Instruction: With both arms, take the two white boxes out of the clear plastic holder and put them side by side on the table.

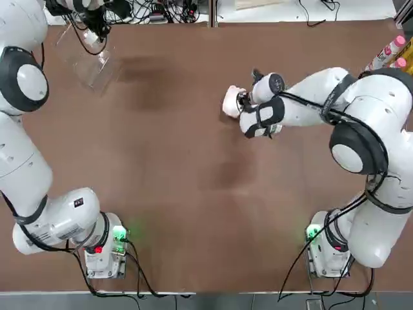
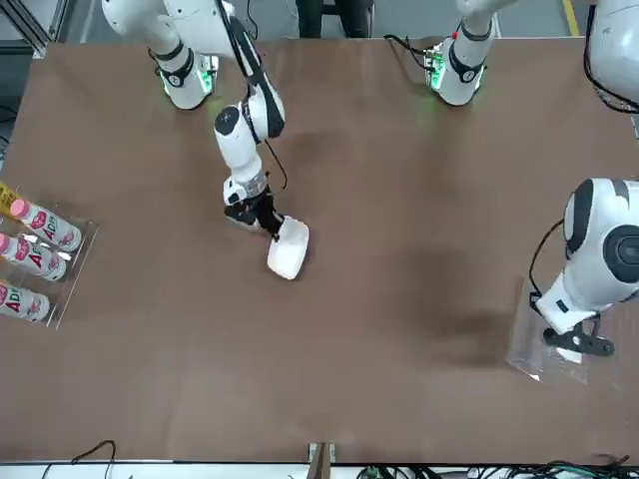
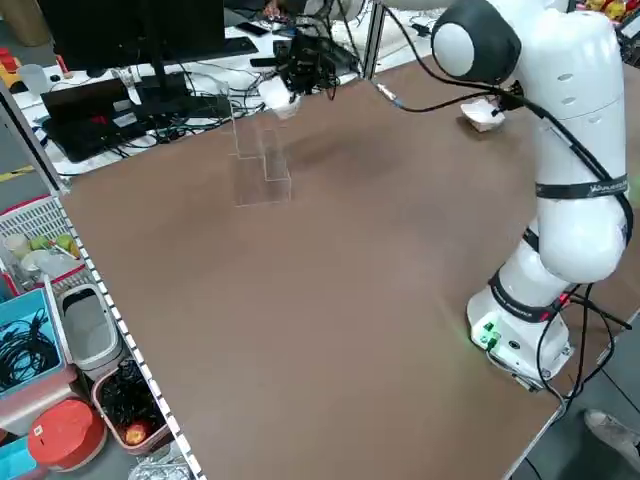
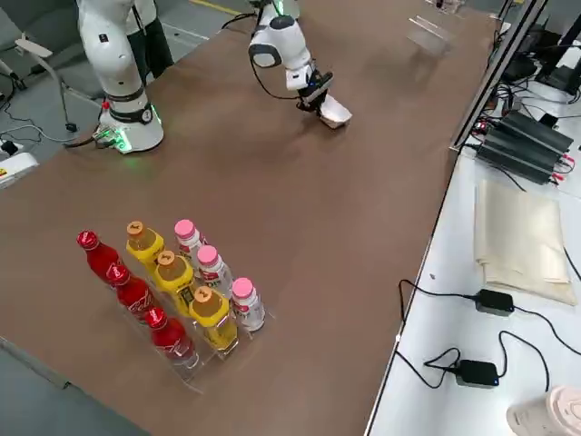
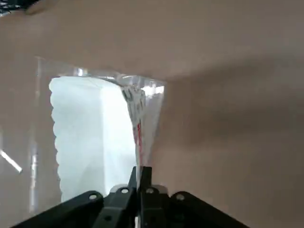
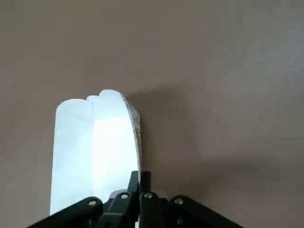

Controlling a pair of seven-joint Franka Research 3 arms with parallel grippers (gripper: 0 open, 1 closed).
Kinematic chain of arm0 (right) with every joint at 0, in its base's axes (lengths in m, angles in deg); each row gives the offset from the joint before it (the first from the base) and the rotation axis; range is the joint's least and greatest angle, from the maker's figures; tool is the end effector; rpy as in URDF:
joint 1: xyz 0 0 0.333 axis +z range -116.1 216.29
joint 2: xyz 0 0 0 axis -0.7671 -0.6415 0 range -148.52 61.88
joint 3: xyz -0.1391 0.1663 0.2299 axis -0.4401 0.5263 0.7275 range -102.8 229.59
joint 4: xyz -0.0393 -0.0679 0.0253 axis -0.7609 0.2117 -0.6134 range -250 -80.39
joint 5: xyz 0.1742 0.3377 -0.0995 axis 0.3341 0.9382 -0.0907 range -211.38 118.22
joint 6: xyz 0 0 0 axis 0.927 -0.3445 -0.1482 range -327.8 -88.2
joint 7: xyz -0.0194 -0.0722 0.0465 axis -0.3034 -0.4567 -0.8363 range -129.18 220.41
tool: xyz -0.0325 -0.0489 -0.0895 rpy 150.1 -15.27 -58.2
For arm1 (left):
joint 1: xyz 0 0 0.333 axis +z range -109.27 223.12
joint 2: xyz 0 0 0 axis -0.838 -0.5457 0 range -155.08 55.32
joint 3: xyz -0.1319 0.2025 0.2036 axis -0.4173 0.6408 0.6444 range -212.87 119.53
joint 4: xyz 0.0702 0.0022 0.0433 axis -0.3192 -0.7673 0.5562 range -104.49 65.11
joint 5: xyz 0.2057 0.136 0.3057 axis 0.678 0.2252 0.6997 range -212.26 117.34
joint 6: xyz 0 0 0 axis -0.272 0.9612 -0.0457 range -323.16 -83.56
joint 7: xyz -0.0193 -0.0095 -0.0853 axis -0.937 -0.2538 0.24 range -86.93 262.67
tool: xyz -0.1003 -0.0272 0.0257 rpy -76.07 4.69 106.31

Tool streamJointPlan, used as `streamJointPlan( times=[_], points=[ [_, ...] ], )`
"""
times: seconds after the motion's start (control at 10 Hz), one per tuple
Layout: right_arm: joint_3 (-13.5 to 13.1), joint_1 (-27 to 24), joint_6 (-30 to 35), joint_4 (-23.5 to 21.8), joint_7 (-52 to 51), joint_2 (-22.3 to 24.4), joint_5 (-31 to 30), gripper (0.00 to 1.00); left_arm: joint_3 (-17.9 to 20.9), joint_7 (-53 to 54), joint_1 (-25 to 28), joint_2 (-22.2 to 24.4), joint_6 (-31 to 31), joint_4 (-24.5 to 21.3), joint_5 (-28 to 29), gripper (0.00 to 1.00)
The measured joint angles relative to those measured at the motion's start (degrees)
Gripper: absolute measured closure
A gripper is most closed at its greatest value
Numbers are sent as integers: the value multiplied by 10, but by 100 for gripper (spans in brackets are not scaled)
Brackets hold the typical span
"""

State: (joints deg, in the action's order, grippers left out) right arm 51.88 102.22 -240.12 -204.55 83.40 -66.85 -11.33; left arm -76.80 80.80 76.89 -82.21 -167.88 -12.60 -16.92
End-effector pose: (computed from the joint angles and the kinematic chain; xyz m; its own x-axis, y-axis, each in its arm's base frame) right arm 0.4510 0.3233 0.2162 0.8358 -0.5226 0.1680 -0.4388 -0.8200 -0.3674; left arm 0.6961 -0.0239 0.3807 0.9834 -0.1794 -0.0283 -0.1812 -0.9576 -0.2241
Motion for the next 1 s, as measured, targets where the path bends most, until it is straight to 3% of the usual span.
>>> streamJointPlan(
  times=[0.2, 0.5, 0.8, 1.0],
  points=[
    [-42, 0, 61, 26, 1, 24, 0, 98, -81, -103, -7, 0, 48, -18, -2, 98],
    [-97, -2, 170, 64, 61, 44, 4, 98, -164, -232, -25, 0, 51, -66, -3, 98],
    [-135, -2, 258, 109, 161, 45, 5, 98, -177, -345, -128, -18, 42, -75, -4, 98],
    [-146, -2, 263, 120, 226, 43, 5, 98, -176, -412, -211, -50, 7, -67, -4, 98]
  ],
)
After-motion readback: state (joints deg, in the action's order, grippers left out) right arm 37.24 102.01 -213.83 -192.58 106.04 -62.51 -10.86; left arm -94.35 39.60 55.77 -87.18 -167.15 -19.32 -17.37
